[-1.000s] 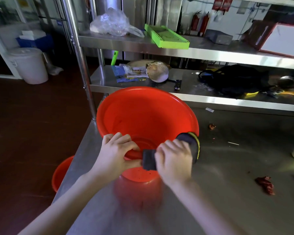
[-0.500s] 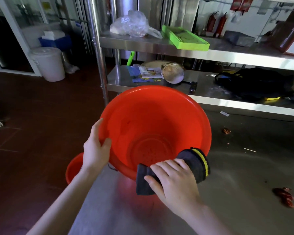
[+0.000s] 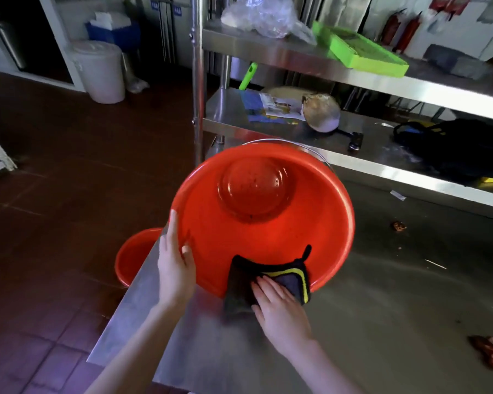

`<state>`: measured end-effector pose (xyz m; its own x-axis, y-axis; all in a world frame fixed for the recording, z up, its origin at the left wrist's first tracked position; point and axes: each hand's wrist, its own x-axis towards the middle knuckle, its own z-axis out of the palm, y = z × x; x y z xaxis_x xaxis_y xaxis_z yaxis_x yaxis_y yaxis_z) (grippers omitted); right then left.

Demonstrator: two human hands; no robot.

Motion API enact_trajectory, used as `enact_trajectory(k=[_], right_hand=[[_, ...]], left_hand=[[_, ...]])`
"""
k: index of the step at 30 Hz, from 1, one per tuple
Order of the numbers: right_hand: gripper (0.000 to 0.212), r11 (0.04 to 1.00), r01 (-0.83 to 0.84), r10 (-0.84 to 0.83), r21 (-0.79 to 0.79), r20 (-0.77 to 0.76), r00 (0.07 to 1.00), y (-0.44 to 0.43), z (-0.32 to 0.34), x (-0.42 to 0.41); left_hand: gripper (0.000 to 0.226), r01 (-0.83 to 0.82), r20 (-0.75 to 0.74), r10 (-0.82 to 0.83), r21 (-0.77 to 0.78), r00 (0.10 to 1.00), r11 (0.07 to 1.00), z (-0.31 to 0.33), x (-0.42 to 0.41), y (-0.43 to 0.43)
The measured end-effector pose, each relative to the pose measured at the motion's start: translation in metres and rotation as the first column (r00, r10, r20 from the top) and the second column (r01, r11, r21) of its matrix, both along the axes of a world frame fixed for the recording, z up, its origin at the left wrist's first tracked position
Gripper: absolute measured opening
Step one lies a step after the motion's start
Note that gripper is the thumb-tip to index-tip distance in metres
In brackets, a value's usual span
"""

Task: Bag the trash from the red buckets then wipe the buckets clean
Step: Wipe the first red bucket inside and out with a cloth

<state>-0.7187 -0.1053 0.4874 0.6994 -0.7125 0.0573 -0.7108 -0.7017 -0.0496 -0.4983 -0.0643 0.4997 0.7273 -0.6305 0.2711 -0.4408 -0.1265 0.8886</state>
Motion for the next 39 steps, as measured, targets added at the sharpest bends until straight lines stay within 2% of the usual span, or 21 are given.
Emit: enact_trajectory(k=[5,11,14,17,22,28,31,34,39], right_hand=[[0.052,0.996,0.073,-0.07,0.052,-0.053,0.996,-0.002,-0.019,0.02],[0.052,0.983,0.171,-0.159,0.072,-0.154,0.975,-0.008,-0.042,0.043],[0.062,0.974,0.216,-0.197,0.066,-0.219,0.956,-0.016,-0.054,0.056],[0.071,0.941,0.305,-0.244,0.148,-0.327,0.913,-0.034,-0.062,0.065],[0.069,0.885,0.447,-0.375,0.133,-0.366,0.852,-0.073,-0.068,0.07],[0.067,0.9,0.435,-0.391,0.039,-0.372,0.842,-0.125,-0.086,0.077],[0.067,0.909,0.416,-0.388,0.002,-0.354,0.851,-0.169,-0.094,0.086],[0.066,0.912,0.407,-0.397,-0.042,-0.329,0.857,-0.218,-0.103,0.098],[0.065,0.885,0.459,-0.409,0.077,-0.34,0.847,-0.254,-0.103,0.118]], left_hand=[[0.076,0.009,-0.122,0.001,0.08,0.992,0.997,-0.036,0.016,-0.01],[0.082,-0.003,-0.198,0.031,0.14,0.98,0.99,-0.077,0.021,-0.019],[0.08,0.016,-0.224,0.013,0.129,0.974,0.992,-0.091,0.026,-0.029],[0.083,0.022,-0.192,0.0,0.111,0.981,0.994,-0.101,0.029,-0.047],[0.093,0.051,-0.187,-0.024,0.144,0.982,0.988,-0.117,0.018,-0.071],[0.121,0.06,-0.139,-0.045,0.105,0.989,0.993,-0.127,0.018,-0.075],[0.122,0.077,-0.122,-0.065,0.1,0.99,0.992,-0.128,0.02,-0.075],[0.124,0.002,-0.081,0.001,0.041,0.997,0.999,-0.134,0.019,-0.078],[0.115,-0.095,-0.06,0.093,-0.028,0.994,0.995,-0.14,0.008,-0.082]])
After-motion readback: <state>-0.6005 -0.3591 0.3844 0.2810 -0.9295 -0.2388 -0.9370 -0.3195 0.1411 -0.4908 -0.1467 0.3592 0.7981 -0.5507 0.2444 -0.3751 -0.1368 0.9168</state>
